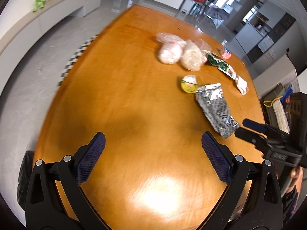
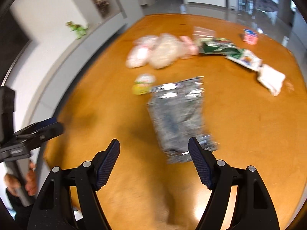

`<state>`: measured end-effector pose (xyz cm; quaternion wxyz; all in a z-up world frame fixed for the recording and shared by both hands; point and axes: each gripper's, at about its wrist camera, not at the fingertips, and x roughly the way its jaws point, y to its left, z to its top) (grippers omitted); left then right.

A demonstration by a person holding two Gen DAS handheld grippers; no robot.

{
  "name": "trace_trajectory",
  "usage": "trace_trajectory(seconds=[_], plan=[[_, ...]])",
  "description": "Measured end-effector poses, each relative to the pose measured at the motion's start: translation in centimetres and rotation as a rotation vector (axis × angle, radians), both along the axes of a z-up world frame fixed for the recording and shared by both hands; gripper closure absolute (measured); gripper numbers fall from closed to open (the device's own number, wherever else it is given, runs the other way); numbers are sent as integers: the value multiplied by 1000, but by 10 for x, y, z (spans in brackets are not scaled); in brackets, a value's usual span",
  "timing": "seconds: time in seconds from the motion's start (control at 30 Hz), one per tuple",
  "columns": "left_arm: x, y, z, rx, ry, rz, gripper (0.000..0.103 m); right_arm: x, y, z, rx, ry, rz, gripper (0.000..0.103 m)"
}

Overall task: Collect trash
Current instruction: 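Grasp the yellow-green pudding cup with the left gripper while the right gripper grasps the silver foil bag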

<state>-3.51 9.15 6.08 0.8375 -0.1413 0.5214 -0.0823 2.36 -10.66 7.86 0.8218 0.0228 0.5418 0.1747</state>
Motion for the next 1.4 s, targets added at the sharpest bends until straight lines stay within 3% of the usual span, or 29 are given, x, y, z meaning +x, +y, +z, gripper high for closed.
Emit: trace_trajectory(seconds=[0.07, 0.3, 0.37, 0.43, 0.47, 0.67, 0.7, 0.83, 0.87, 0.9, 1.13, 1.4], plan=[[13, -10, -2, 0, 10, -19, 6, 9, -12, -8, -5, 9, -26, 28], [79, -65, -18, 28, 68, -104, 6, 28, -32, -45, -8, 90, -39, 50], [94, -77, -24, 53, 79, -112, 6, 26, -34, -47, -3, 70, -31, 54], [110, -89, -31, 72, 93, -125, 6, 25, -36, -49, 6, 83, -15, 79], [116, -93, -35, 77, 100, -127, 6, 23, -38, -51, 28, 96, -6, 81], [133, -110, -49, 116, 118, -137, 6, 7, -52, -43, 68, 75, -30, 84], [134, -111, -51, 128, 119, -137, 11, 3, -54, -40, 77, 71, -35, 84], [137, -113, -53, 154, 118, -143, 47, -11, -65, -30, 99, 63, -48, 84], [137, -115, -53, 165, 111, -142, 51, -12, -66, -28, 99, 60, -49, 84], [137, -116, -53, 168, 107, -143, 64, -16, -67, -25, 98, 56, -49, 84], [118, -104, -49, 126, 94, -146, 67, -36, -47, -7, 98, 32, -32, 84], [70, -75, -22, 98, 25, -152, 67, -64, -4, 8, 95, 3, 33, 84]])
